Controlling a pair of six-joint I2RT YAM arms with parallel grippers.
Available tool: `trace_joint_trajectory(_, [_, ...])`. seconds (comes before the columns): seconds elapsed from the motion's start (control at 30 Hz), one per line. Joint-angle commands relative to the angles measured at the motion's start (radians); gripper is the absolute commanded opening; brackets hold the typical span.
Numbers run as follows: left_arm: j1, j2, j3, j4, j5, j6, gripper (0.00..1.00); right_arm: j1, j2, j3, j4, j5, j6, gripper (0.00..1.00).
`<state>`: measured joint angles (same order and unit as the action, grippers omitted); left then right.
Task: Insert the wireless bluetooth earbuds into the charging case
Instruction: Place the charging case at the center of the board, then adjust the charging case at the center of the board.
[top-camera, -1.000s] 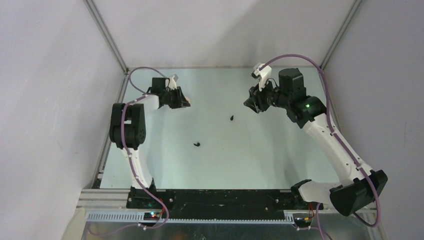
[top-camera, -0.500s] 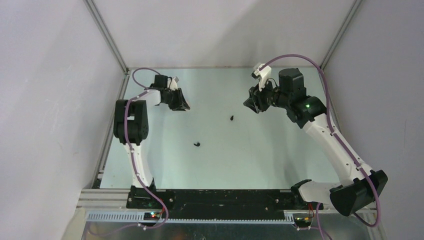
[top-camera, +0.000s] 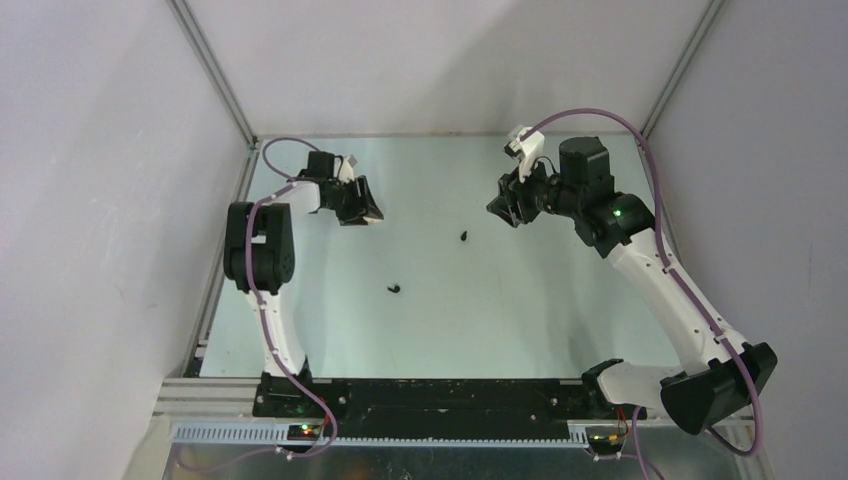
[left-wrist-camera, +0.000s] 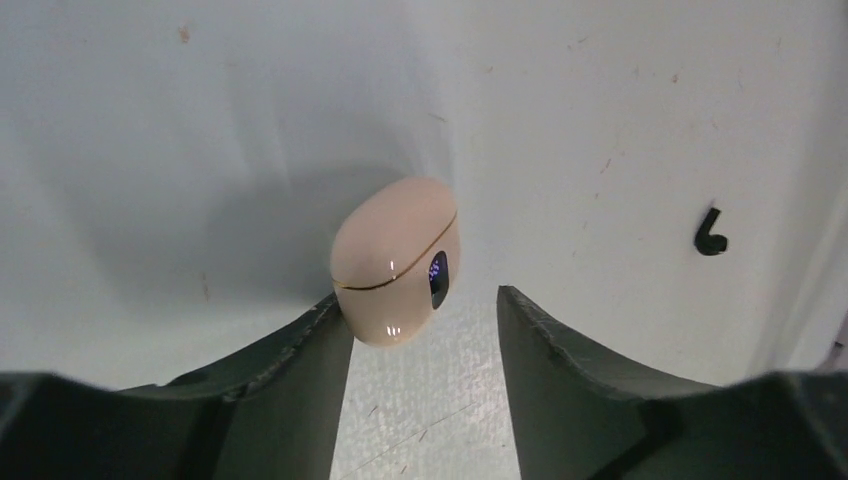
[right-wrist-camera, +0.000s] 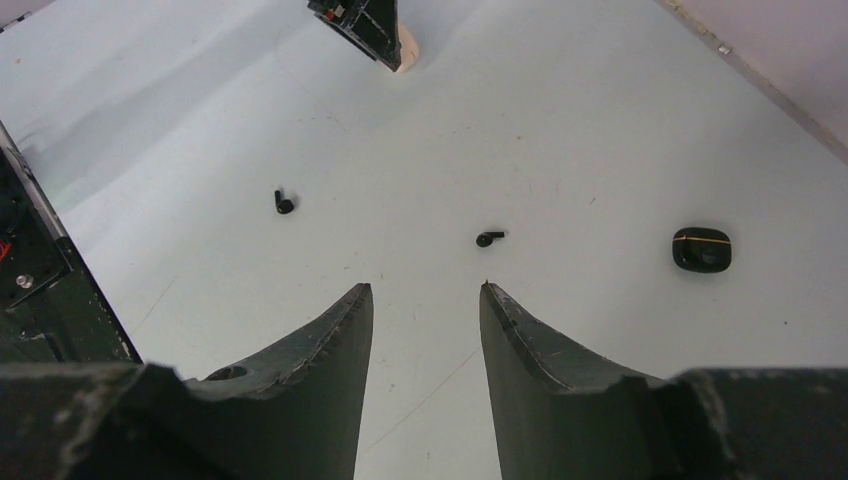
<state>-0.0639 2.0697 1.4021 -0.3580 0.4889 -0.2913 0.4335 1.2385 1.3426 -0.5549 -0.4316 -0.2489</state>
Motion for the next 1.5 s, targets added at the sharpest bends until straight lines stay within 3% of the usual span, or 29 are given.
trace_joint_trajectory(0.0, [0.012,-0.05,-0.042,-0.037,-0.075,0.015,0.64,-0.006,-0.022,0.004,0.045,0.008,0.011,0.5])
trace_joint_trajectory(0.23, [0.044,-0.111,-0.102,-0.028,-0.082,0.041,0.84,-0.02,0.07,0.056,0.086,0.196,-0.005,0.71])
trace_joint_trajectory(0.27, [0.048,-0.125,-0.107,-0.028,-0.081,0.043,0.94,-0.02,0.122,0.089,0.084,0.264,-0.028,0.75])
trace_joint_trajectory(0.37, [0.06,-0.156,-0.129,-0.031,-0.079,0.056,0.99,-0.046,0.296,0.181,0.059,0.383,-0.074,0.81])
trace_joint_trajectory(0.5, [0.095,-0.22,-0.152,-0.055,-0.08,0.09,0.99,-0.103,0.581,0.425,-0.035,0.501,-0.081,0.84])
trace_joint_trajectory(0.7, [0.111,-0.435,-0.205,-0.139,-0.044,0.227,0.99,-0.138,1.058,1.01,-0.283,0.652,-0.129,0.87])
trace_joint_trajectory(0.77, [0.12,-0.513,-0.228,-0.188,-0.022,0.292,0.99,-0.142,1.168,1.094,-0.306,0.673,-0.187,0.9])
trace_joint_trajectory(1.0, [0.156,-0.721,-0.352,-0.244,0.003,0.431,0.99,-0.153,1.26,1.029,-0.215,0.652,-0.327,0.99])
trace_joint_trajectory(1.47, [0.213,-0.749,-0.39,-0.206,-0.019,0.417,0.99,-0.2,1.348,1.09,-0.324,0.372,-0.261,0.99])
